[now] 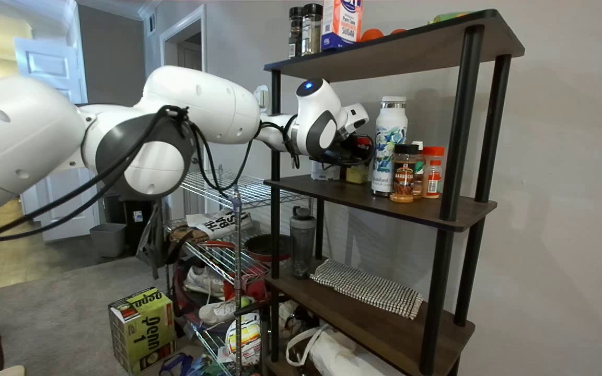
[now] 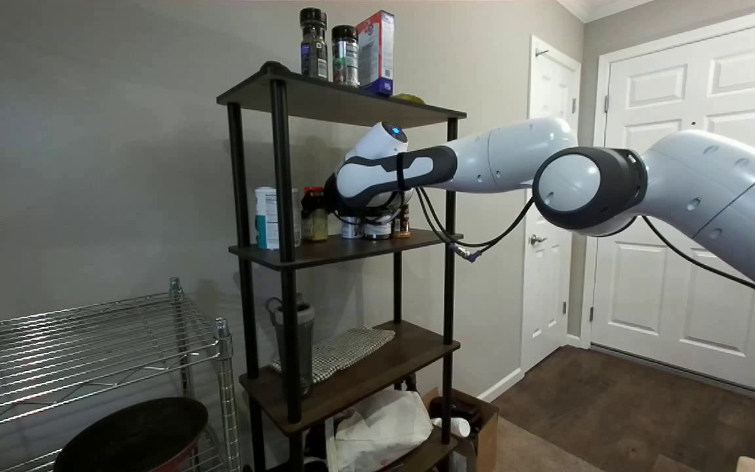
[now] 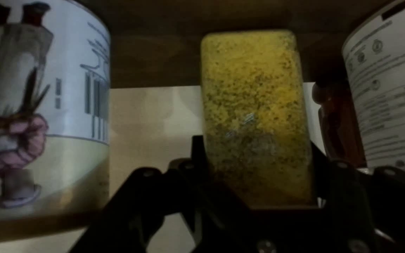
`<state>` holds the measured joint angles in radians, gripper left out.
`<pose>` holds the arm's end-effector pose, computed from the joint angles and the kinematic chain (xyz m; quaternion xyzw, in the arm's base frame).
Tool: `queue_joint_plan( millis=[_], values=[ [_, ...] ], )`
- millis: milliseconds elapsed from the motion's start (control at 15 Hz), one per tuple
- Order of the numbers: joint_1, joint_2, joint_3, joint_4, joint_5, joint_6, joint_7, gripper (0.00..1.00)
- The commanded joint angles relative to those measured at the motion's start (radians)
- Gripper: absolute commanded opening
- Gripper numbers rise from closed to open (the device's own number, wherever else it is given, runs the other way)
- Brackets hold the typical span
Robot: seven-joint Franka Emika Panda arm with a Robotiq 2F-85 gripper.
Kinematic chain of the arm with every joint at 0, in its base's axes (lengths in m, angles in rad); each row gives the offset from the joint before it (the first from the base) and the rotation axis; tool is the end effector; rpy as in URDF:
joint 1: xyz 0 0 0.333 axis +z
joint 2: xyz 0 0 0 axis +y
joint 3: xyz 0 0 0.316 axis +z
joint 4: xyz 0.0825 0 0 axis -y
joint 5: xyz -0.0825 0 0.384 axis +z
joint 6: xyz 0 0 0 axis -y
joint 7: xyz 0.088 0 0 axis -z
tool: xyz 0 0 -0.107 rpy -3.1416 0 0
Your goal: Put the spice bottle on the top shelf
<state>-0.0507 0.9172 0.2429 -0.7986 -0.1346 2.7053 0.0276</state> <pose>0.8270 0.0522 0.5098 -0.8755 -0.0247 -0.4788 0.0603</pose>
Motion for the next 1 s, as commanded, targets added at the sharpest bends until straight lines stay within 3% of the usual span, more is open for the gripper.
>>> queue_joint_plan(
  millis=[0, 467, 933],
  values=[
    [-0.007, -0.045, -0.036, -0.06, -0.015, 0.002, 0.025, 0.39],
    [-0.01, -0.085, -0.061, -0.138, -0.004, 0.079, 0.036, 0.39],
    [-0.025, -0.23, -0.063, -0.397, -0.002, 0.241, 0.039, 0.39]
  ],
)
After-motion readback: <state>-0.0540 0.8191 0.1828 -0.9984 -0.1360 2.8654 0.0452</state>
